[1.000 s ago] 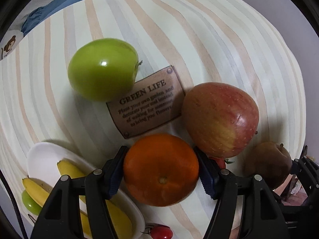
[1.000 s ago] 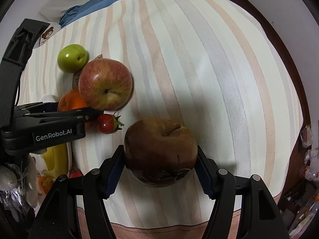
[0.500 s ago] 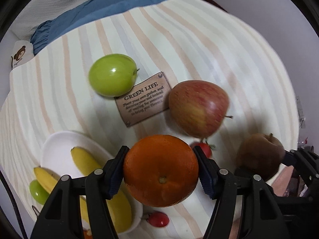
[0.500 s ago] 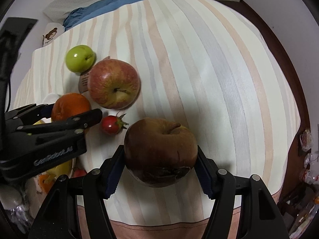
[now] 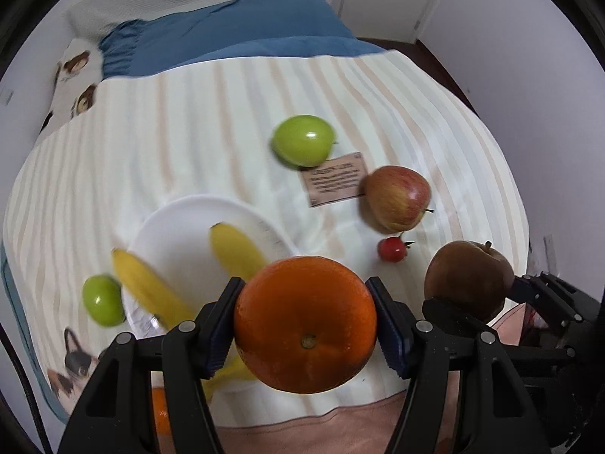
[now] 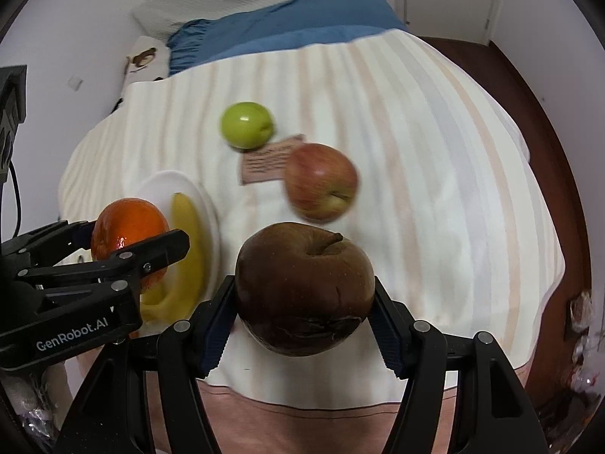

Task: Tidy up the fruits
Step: 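Carry the apple and tangerine onto the plate and open both tools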

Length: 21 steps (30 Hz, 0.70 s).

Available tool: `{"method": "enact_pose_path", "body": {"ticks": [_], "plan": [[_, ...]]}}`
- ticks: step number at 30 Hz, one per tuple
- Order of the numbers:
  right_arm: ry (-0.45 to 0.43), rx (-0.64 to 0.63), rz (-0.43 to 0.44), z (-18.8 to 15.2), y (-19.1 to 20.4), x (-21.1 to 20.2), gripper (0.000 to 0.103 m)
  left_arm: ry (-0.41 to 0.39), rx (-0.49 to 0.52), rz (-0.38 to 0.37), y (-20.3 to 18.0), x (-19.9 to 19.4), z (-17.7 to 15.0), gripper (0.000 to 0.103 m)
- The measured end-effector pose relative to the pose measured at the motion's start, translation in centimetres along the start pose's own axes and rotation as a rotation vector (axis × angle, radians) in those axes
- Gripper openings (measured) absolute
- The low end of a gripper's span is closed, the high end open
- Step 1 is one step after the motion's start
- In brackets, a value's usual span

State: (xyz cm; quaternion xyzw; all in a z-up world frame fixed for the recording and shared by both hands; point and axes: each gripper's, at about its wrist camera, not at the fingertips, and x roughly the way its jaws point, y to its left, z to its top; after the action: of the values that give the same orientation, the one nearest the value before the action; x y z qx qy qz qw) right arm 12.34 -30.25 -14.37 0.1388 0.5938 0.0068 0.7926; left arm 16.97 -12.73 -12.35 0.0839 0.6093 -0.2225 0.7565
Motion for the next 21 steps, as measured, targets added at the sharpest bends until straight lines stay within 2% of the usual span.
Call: {"method": "enact_pose_path", "body": {"ticks": [3,10,16,21], "plan": [[-0.007,-0.036,0.024,0.1,2.0,-0.5,0.068,0.001,-0.053,-0.012,2.8,0.3,2.4,0.062],[0.004,-0.096,0.084,0.8,6.7,0.8,0.068,0.013,-0.153,0.009,8.8,-0.4,3.0,0.062],[0.042,-0.117,0.138,1.3,10.6,4.0,0.068,0.083,-0.202,-0.006,12.4,2.7,5.7,0.062],[0.104,-0.090,0.196,1.4,12.8,7.2,0.068,0.161,-0.167,-0.015,12.9,6.0,8.0,0.062]]}}
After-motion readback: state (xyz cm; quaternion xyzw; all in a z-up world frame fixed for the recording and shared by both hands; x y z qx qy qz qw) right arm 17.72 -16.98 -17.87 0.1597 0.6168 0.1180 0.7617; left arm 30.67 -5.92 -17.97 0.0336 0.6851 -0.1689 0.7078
